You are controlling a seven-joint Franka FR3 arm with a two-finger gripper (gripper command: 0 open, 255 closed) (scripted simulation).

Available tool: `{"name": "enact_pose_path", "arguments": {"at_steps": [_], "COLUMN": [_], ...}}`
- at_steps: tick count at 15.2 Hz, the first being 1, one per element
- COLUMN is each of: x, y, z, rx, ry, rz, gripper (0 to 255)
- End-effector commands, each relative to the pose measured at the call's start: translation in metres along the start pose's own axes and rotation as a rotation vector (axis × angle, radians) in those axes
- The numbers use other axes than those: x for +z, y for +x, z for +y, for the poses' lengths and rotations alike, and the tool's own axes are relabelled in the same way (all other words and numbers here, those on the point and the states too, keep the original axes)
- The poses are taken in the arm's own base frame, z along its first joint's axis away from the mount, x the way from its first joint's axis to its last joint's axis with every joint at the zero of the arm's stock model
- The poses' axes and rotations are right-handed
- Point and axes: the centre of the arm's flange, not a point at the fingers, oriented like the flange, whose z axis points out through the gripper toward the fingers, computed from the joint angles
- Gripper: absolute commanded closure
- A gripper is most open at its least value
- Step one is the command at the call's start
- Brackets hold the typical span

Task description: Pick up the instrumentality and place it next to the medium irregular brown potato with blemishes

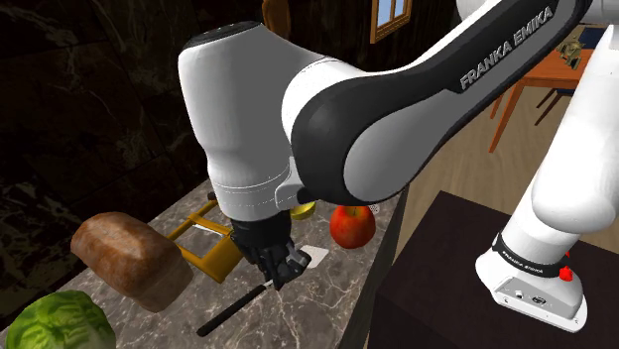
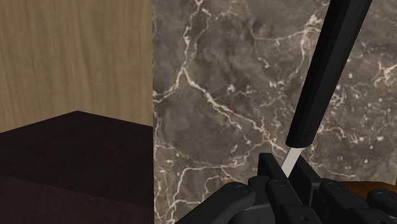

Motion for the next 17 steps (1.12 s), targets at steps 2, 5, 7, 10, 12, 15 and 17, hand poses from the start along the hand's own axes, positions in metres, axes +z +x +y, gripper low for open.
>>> {"name": "enact_pose_path", "arguments": {"at_steps": [2, 5, 7, 10, 12, 15, 17], "x": [0.015, 0.031, 0.041, 0.057, 0.067, 0.083, 0.094], "y": [0.001, 0.002, 0.003, 0.004, 0.004, 0.005, 0.006], "z": [0.000, 0.000, 0.000, 0.000, 0.000, 0.000, 0.000], "rx": [0.000, 0.000, 0.000, 0.000, 0.000, 0.000, 0.000], "ry": [0.000, 0.000, 0.000, 0.000, 0.000, 0.000, 0.000], "rz": [0.000, 0.000, 0.000, 0.000, 0.000, 0.000, 0.000], "gripper": [255, 255, 255, 255, 255, 255, 255]}}
